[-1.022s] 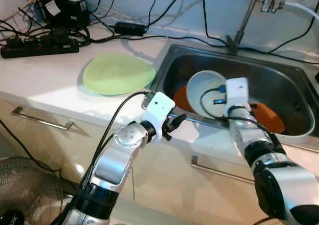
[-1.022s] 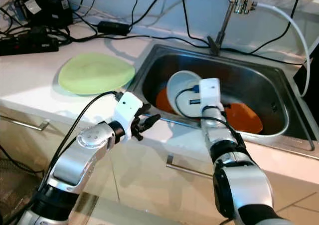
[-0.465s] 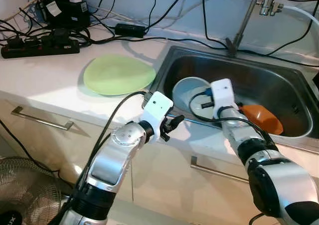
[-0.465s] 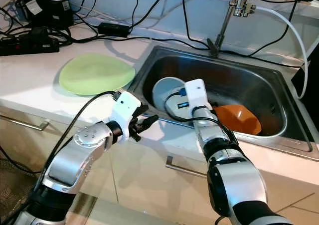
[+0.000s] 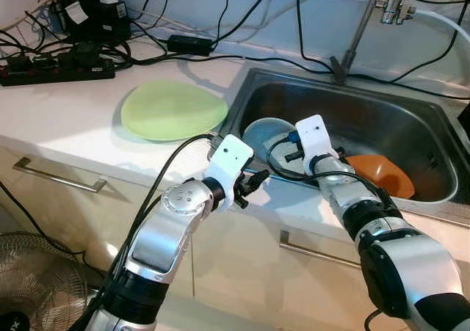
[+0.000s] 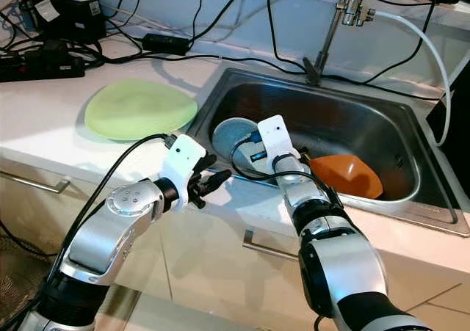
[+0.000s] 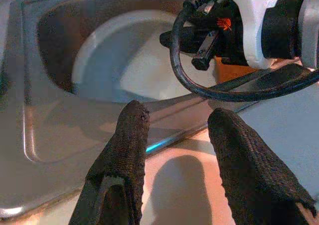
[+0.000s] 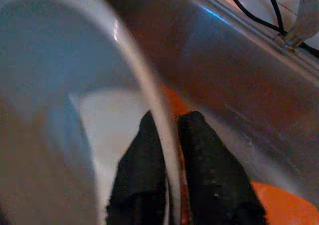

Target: Kitchen organization

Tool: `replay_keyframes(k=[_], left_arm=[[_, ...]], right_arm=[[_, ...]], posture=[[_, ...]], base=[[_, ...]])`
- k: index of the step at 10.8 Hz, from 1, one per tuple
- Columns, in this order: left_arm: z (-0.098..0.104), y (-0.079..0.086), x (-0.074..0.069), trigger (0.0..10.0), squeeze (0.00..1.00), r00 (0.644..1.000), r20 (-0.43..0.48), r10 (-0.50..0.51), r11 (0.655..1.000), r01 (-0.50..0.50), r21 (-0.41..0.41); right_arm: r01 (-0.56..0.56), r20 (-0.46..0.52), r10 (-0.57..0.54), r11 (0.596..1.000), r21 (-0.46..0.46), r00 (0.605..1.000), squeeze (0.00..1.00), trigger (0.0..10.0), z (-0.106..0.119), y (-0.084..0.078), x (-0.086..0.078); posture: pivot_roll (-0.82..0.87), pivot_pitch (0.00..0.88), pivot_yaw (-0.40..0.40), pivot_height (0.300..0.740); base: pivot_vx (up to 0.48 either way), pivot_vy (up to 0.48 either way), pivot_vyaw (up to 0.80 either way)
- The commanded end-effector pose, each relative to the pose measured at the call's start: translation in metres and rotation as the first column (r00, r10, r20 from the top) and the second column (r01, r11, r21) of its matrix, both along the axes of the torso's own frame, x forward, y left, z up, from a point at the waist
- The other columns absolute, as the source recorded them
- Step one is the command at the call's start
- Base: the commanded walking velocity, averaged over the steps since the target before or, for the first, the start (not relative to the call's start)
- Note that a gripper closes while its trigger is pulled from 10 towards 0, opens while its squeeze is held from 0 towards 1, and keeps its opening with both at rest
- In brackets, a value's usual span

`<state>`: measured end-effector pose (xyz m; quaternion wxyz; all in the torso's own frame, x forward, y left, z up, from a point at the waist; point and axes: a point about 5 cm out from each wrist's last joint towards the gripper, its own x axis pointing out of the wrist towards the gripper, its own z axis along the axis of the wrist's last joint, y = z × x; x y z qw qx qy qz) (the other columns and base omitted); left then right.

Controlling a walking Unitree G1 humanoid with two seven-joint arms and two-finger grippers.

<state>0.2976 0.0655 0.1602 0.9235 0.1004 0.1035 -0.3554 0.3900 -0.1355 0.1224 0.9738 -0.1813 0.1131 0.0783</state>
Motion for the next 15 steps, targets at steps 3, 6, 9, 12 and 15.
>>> replay_keyframes(k=[3, 6, 9, 12, 15], left_arm=[[0.003, -0.002, -0.002, 10.0, 0.0, 1.0, -0.001, -0.014, 1.0, 0.014, -0.01], [0.006, 0.001, 0.001, 10.0, 0.0, 1.0, 0.028, 0.012, 1.0, -0.011, -0.013], [0.02, 0.007, 0.013, 10.0, 0.0, 0.976, 0.189, 0.107, 0.994, -0.101, -0.043], [0.03, 0.014, 0.02, 10.0, 0.0, 0.938, 0.314, 0.147, 0.988, -0.153, -0.006], [0.033, 0.035, 0.022, 10.0, 0.0, 0.891, 0.44, 0.114, 0.966, -0.203, 0.161]], right_arm=[[0.001, -0.084, -0.001, 1.0, -0.001, 0.997, 0.0, 10.0, -0.018, 0.0, -0.008], [0.022, -0.047, -0.021, 1.0, 0.022, 0.999, 0.0, 10.0, -0.01, -0.001, -0.004], [0.038, 0.203, -0.081, 0.977, 0.208, 0.976, 0.0, 10.0, 0.04, -0.004, 0.012], [-0.061, 0.463, -0.116, 0.935, 0.349, 0.879, 0.0, 10.0, 0.091, -0.005, 0.013], [-0.121, 0.497, -0.134, 0.886, 0.447, 0.857, 0.0, 10.0, 0.083, 0.002, -0.003]], posture=[[0.3, 0.027, -0.093, 0.74], [0.29, 0.027, -0.089, 0.74], [0.28, 0.028, -0.083, 0.74], [0.25, 0.029, -0.069, 0.74], [0.25, 0.031, -0.064, 0.74]], base=[[0.0, 0.0, 0.0], [0.0, 0.0, 0.0], [0.0, 0.0, 0.0], [0.0, 0.0, 0.0], [0.0, 0.0, 0.0]])
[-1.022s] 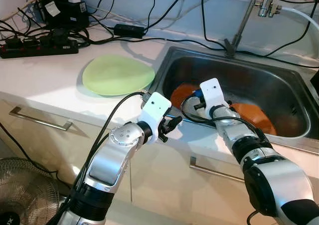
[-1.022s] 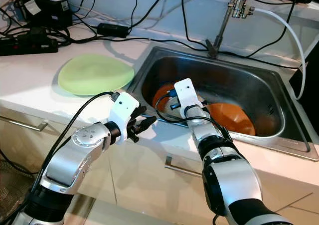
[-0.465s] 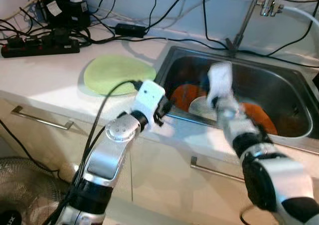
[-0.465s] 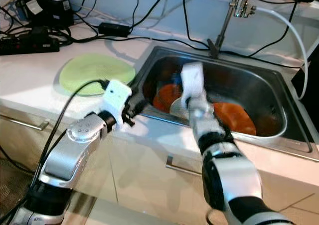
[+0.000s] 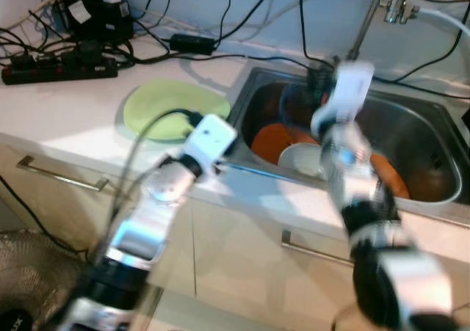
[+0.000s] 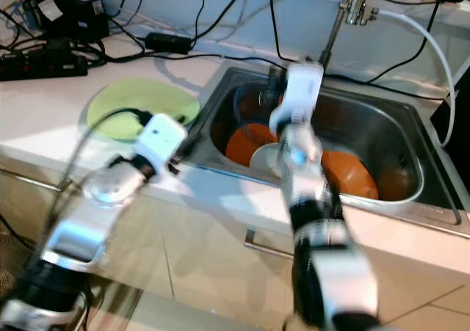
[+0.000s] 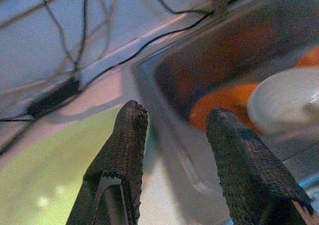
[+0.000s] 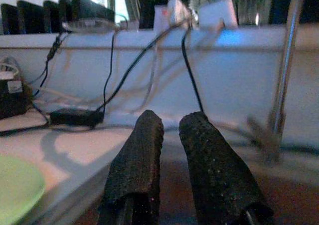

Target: Kitchen organization

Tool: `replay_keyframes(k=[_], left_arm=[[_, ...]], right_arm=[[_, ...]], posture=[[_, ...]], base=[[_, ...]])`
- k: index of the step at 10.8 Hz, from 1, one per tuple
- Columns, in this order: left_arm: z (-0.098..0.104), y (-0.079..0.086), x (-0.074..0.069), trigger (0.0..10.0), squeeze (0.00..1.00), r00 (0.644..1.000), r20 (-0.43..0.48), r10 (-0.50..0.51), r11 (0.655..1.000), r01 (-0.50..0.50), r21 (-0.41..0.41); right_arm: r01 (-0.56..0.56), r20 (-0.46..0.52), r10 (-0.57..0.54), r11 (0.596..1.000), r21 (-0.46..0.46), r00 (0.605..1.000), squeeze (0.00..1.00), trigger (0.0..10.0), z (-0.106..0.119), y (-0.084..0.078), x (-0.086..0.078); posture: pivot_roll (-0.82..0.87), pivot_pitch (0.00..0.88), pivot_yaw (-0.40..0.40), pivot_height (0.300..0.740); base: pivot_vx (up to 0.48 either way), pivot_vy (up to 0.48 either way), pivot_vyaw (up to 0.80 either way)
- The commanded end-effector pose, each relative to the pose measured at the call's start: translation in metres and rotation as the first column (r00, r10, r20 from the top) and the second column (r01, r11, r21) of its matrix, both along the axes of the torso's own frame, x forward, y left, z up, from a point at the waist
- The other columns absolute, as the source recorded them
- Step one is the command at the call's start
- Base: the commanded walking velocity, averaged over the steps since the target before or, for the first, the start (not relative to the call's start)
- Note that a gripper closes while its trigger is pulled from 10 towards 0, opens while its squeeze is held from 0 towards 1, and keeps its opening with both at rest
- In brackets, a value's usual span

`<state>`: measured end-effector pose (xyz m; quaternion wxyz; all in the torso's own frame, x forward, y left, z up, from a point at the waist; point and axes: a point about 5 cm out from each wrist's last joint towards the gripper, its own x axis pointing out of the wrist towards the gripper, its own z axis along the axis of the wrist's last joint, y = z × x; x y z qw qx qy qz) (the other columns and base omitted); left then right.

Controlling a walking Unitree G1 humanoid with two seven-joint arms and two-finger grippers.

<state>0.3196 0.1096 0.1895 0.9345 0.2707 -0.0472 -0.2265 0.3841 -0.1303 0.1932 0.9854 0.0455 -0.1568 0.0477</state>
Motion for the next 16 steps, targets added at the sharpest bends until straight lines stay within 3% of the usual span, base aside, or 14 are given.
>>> replay_keyframes(k=[1, 2, 5, 6, 8, 11, 12, 13, 15, 16], left_arm=[[0.003, 0.002, 0.0, 10.0, 0.0, 0.999, 0.037, 0.002, 0.999, -0.004, 0.054], [-0.001, 0.013, -0.001, 10.0, 1.0, 0.998, 0.05, 0.025, 0.995, -0.03, 0.1], [-0.002, 0.03, -0.002, 10.0, 1.0, 0.997, 0.06, 0.045, 0.979, -0.056, 0.196], [-0.004, 0.035, -0.004, 10.0, 0.0, 0.999, 0.035, 0.024, 0.959, -0.032, 0.28], [-0.003, 0.053, -0.007, 10.0, 0.0, 1.0, -0.017, 0.009, 0.913, -0.001, 0.409], [0.0, 0.075, -0.003, 10.0, 0.0, 0.998, -0.047, 0.037, 0.797, -0.001, 0.604], [0.0, 0.078, 0.004, 10.0, 0.0, 0.999, -0.028, 0.04, 0.718, -0.009, 0.696], [0.0, 0.075, 0.009, 10.0, 0.0, 1.0, -0.012, 0.029, 0.67, -0.01, 0.742], [-0.002, 0.069, 0.017, 10.0, 0.0, 1.0, -0.001, -0.006, 0.601, 0.004, 0.799], [-0.005, 0.065, 0.02, 10.0, 0.0, 1.0, -0.001, -0.015, 0.589, 0.009, 0.808]], right_arm=[[-0.008, -0.019, 0.009, 1.0, 0.028, 1.0, 0.0, 10.0, -0.006, 0.0, -0.003], [-0.024, -0.073, 0.027, 0.999, 0.035, 0.997, 0.0, 10.0, -0.024, 0.005, -0.012], [-0.046, -0.11, 0.053, 0.997, 0.067, 0.992, 0.0, 10.0, -0.032, 0.015, -0.02], [-0.06, -0.12, 0.068, 0.996, 0.066, 0.99, 0.0, 10.0, -0.033, 0.019, -0.021], [-0.072, -0.131, 0.081, 0.995, 0.072, 0.988, 0.0, 10.0, -0.035, 0.025, -0.024], [-0.084, -0.14, 0.095, 0.993, 0.08, 0.986, 0.0, 10.0, -0.036, 0.03, -0.026], [-0.087, -0.143, 0.098, 0.993, 0.083, 0.985, 0.0, 10.0, -0.036, 0.032, -0.027], [-0.088, -0.146, 0.099, 0.993, 0.085, 0.984, 0.0, 10.0, -0.037, 0.033, -0.028], [-0.089, -0.148, 0.101, 0.992, 0.088, 0.984, 0.0, 10.0, -0.037, 0.034, -0.029], [-0.089, -0.147, 0.102, 0.992, 0.093, 0.984, 0.0, 10.0, -0.037, 0.036, -0.03]], posture=[[0.26, 0.029, -0.063, 0.74], [0.26, 0.023, -0.066, 0.74], [0.27, 0.009, -0.065, 0.74], [0.27, 0.004, -0.066, 0.74], [0.29, 0.0, -0.061, 0.74], [0.29, 0.0, -0.054, 0.74], [0.29, 0.0, -0.051, 0.74], [0.29, 0.0, -0.05, 0.74], [0.28, 0.0, -0.046, 0.74], [0.28, 0.0, -0.043, 0.74]], base=[[0.0, 0.0, 0.0], [0.0, 0.0, 0.0], [0.0, 0.0, 0.0], [0.0, 0.0, 0.0], [0.0, 0.0, 0.0], [0.0, 0.0, 0.0], [0.0, 0.0, 0.0], [0.0, 0.0, 0.0], [0.0, 0.0, 0.0], [0.0, 0.0, 0.0]])
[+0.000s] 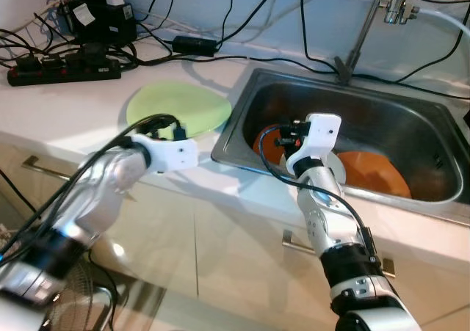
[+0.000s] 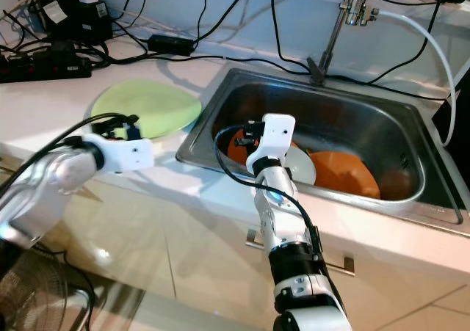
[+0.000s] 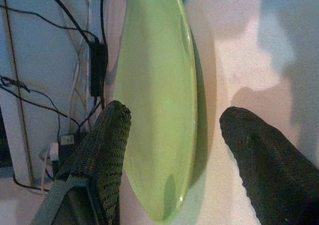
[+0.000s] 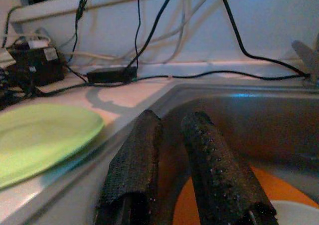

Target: Kitchen organization

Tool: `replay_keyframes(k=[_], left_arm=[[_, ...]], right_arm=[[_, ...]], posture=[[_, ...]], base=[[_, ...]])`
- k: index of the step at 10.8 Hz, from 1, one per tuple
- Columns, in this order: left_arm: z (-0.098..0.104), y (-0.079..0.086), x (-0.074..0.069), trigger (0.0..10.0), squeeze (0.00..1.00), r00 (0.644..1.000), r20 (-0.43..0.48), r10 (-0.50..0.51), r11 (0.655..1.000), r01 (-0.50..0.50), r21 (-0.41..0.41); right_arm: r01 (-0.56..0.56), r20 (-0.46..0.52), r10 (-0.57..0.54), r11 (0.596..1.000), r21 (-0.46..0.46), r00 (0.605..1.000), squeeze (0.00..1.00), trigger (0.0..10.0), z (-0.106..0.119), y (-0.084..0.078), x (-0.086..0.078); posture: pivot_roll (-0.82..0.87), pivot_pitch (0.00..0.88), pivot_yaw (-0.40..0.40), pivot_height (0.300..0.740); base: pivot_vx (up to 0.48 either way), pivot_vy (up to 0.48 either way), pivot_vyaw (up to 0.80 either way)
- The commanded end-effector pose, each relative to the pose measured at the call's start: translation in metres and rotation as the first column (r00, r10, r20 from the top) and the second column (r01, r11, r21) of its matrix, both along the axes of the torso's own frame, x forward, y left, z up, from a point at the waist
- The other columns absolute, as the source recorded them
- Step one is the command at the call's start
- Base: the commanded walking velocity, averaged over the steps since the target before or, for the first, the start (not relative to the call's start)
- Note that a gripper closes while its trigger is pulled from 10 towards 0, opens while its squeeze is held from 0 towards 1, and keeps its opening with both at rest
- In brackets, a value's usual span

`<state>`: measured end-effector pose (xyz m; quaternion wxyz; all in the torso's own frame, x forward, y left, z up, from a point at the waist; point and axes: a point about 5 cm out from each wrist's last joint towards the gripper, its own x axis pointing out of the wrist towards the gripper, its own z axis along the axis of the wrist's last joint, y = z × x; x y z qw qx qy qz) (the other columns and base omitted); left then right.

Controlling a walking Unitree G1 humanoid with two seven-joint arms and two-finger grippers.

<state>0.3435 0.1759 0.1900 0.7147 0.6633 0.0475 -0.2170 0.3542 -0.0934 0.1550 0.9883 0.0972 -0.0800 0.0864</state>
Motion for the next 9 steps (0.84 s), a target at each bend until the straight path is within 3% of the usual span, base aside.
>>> replay_keyframes(k=[1, 6, 9], left_arm=[[-0.009, -0.004, 0.004, 10.0, 0.0, 0.999, -0.03, -0.015, 0.999, 0.016, 0.044], [-0.03, 0.006, 0.032, 10.0, 0.0, 0.995, -0.072, 0.073, 0.98, -0.058, 0.191], [-0.04, 0.008, 0.043, 10.0, 0.0, 0.987, -0.084, 0.137, 0.966, -0.114, 0.23]], right_arm=[[0.0, -0.003, 0.0, 1.0, 0.005, 1.0, 0.0, 10.0, 0.001, 0.0, -0.001], [0.017, -0.011, -0.017, 1.0, 0.004, 1.0, 0.0, 10.0, 0.002, -0.004, -0.004], [0.017, -0.013, -0.017, 1.0, 0.006, 1.0, 0.0, 10.0, 0.004, -0.003, -0.004]], posture=[[0.28, 0.0, -0.043, 0.74], [0.23, 0.017, -0.029, 0.74], [0.22, 0.027, -0.034, 0.74]], base=[[0.0, 0.0, 0.0], [0.0, 0.0, 0.0], [0.0, 0.0, 0.0]])
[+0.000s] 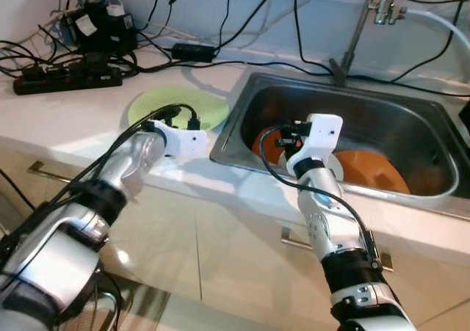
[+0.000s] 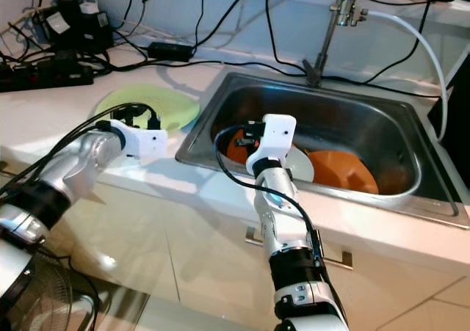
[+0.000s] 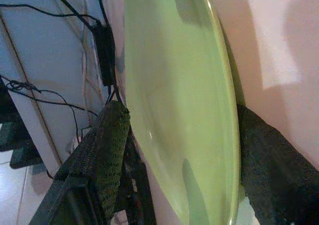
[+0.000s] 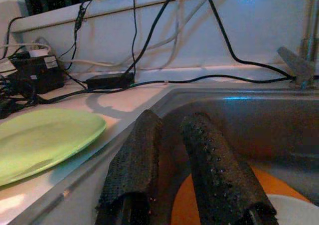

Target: Kitchen organization

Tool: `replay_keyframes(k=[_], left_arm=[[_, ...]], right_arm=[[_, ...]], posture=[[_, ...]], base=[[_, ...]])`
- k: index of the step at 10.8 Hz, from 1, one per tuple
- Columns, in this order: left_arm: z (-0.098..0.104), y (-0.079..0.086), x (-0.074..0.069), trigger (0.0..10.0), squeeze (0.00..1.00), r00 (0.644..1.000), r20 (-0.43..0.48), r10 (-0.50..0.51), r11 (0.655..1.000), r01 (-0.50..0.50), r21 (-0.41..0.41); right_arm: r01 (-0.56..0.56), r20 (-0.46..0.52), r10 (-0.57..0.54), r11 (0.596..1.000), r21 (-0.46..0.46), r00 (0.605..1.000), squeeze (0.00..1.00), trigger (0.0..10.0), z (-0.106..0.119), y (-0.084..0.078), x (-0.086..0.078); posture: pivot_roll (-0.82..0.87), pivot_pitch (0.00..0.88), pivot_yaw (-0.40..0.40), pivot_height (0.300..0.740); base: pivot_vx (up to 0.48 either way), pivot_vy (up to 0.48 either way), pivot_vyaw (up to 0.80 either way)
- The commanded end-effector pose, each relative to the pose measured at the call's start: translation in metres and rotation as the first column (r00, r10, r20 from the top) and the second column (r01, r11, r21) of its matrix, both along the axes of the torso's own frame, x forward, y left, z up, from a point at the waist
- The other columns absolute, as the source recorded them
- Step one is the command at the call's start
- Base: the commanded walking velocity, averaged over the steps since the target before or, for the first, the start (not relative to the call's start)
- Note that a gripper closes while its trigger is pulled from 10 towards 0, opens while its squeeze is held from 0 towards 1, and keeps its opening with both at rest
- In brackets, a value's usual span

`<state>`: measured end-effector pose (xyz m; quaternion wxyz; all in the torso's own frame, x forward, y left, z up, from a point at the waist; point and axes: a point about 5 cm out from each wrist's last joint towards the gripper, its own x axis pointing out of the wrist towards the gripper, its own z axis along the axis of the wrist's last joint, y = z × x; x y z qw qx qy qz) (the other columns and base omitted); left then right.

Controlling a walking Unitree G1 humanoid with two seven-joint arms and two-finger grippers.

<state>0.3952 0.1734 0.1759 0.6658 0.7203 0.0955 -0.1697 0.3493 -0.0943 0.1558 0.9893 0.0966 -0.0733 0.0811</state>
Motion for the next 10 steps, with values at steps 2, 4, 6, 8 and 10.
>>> replay_keyframes(k=[2, 4, 6, 8, 10], left_arm=[[-0.038, 0.011, -0.008, 0.0, 0.0, 0.991, -0.12, 0.052, 0.998, -0.048, 0.041], [-0.042, 0.011, -0.009, 0.0, 0.0, 0.991, -0.127, 0.045, 0.999, -0.042, 0.032], [-0.043, 0.011, -0.008, 0.0, 0.0, 0.992, -0.12, 0.043, 0.999, -0.04, 0.027], [-0.047, 0.011, -0.01, 0.0, 0.0, 0.991, -0.13, 0.037, 0.999, -0.035, 0.022], [-0.051, 0.012, -0.012, 0.0, 0.0, 0.989, -0.144, 0.038, 0.999, -0.036, 0.019]], right_arm=[[0.007, -0.001, -0.007, 1.0, 0.008, 1.0, 0.0, 10.0, 0.004, -0.001, 0.0], [0.008, -0.005, -0.008, 1.0, 0.008, 1.0, 0.0, 10.0, 0.004, -0.002, 0.0], [0.005, -0.011, -0.005, 1.0, 0.009, 1.0, 0.0, 10.0, 0.003, -0.001, 0.0], [0.003, -0.015, -0.002, 1.0, 0.011, 1.0, 0.0, 10.0, 0.002, 0.0, -0.001], [0.005, -0.018, -0.005, 1.0, 0.012, 1.0, 0.0, 10.0, 0.002, 0.0, -0.001]], posture=[[0.22, 0.029, -0.034, 0.74], [0.22, 0.039, -0.037, 0.74], [0.22, 0.043, -0.038, 0.74], [0.22, 0.042, -0.037, 0.74], [0.22, 0.045, -0.039, 0.74]], base=[[0.0, 0.0, 0.0], [0.0, 0.0, 0.0], [0.0, 0.0, 0.0], [0.0, 0.0, 0.0], [0.0, 0.0, 0.0]])
